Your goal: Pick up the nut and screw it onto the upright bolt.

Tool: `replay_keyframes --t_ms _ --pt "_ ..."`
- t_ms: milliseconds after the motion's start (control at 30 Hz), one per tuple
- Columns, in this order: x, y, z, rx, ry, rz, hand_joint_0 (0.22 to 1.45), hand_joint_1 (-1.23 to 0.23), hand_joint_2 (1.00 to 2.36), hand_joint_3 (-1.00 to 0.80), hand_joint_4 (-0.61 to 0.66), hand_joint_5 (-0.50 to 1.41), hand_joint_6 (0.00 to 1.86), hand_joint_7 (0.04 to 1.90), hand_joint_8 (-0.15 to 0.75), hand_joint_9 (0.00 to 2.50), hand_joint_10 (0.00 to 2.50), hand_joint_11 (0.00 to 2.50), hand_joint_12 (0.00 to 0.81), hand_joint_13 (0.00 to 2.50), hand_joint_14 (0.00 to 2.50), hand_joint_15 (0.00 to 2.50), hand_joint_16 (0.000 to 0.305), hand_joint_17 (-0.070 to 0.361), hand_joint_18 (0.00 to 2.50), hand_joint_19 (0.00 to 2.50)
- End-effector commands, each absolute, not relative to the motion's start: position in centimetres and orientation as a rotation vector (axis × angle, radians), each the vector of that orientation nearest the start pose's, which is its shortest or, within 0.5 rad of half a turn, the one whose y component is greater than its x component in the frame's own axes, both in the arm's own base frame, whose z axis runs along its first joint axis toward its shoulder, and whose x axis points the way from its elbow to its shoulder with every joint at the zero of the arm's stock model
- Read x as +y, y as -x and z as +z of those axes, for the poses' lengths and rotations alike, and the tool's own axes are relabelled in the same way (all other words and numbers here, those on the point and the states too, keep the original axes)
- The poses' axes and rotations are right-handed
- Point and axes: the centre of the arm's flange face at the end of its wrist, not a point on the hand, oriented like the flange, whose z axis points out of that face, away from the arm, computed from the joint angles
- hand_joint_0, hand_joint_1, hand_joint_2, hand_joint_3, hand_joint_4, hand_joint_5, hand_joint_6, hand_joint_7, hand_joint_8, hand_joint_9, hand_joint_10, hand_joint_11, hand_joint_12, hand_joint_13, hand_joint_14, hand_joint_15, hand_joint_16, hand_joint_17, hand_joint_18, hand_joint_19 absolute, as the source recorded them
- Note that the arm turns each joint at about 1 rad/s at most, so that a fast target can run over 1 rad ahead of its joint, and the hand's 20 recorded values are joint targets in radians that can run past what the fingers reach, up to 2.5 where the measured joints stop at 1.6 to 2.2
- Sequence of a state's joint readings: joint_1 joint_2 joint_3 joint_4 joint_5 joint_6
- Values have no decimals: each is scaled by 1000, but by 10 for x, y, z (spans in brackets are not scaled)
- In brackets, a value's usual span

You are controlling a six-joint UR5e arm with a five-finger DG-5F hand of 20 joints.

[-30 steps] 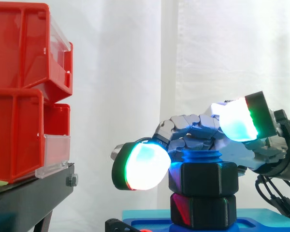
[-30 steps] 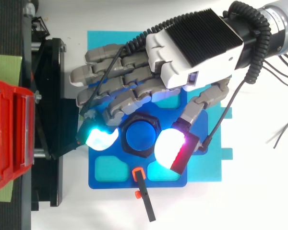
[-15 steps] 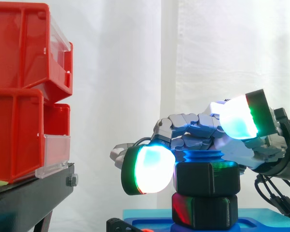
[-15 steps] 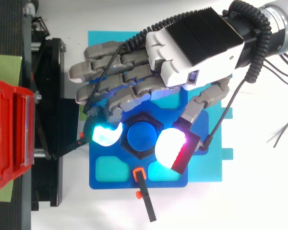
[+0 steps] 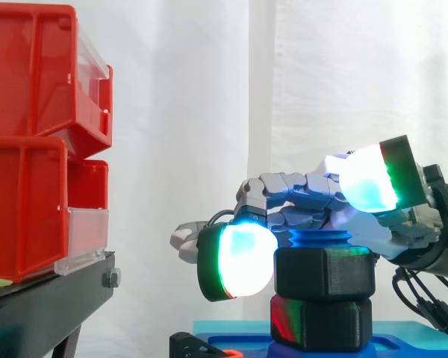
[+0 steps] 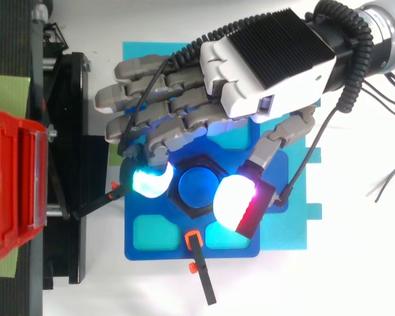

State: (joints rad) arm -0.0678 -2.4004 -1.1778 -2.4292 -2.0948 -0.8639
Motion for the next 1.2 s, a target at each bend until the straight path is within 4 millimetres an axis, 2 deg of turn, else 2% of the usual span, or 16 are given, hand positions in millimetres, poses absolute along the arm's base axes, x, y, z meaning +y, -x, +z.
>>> replay_keyframes --t_ms 0,100,233,633,700,733,767,800,900,1000,1167 --pt "-137 -773 215 1375 -60 874 465 -173 1000 -500 186 -94 501 1353 253 391 0 0 322 173 0 0 37 83 0 0" --pt "-137 -778 225 1364 -47 881 466 -180 1000 -500 179 -85 503 1432 258 450 0 0 324 181 0 0 37 82 0 0" --pt "-136 -780 233 1358 -33 890 466 -188 1000 -500 177 -90 542 1402 259 469 0 0 323 188 0 0 36 82 0 0" --pt "-138 -783 239 1352 -31 890 468 -209 1000 -500 191 -77 616 1306 260 463 0 0 322 212 0 0 36 80 0 0" --pt "-138 -783 240 1348 -29 890 468 -210 1000 -500 203 -65 518 1435 258 465 0 0 322 213 0 0 35 80 0 0" --pt "-138 -783 239 1348 -28 888 469 -209 1000 -500 200 -67 501 1409 255 452 0 0 322 210 0 0 35 80 0 0" --pt "-138 -783 239 1346 -27 888 468 -211 1000 -500 224 -87 503 1211 250 427 0 0 324 208 0 0 36 80 0 0" --pt "-138 -783 241 1343 -25 888 466 -214 1000 -500 248 -106 504 1090 240 396 0 0 323 201 0 0 36 81 0 0" --pt "-138 -784 240 1344 -26 889 463 -215 1000 -500 249 -126 503 905 233 358 0 0 325 187 0 0 37 84 0 0" --pt "-139 -783 239 1345 -35 882 461 -217 1000 -500 219 -140 503 808 225 338 0 0 324 175 0 0 39 87 0 0" --pt "-142 -784 239 1340 -57 871 460 -218 1000 -500 218 -142 503 783 224 329 0 0 325 169 0 0 39 88 0 0"
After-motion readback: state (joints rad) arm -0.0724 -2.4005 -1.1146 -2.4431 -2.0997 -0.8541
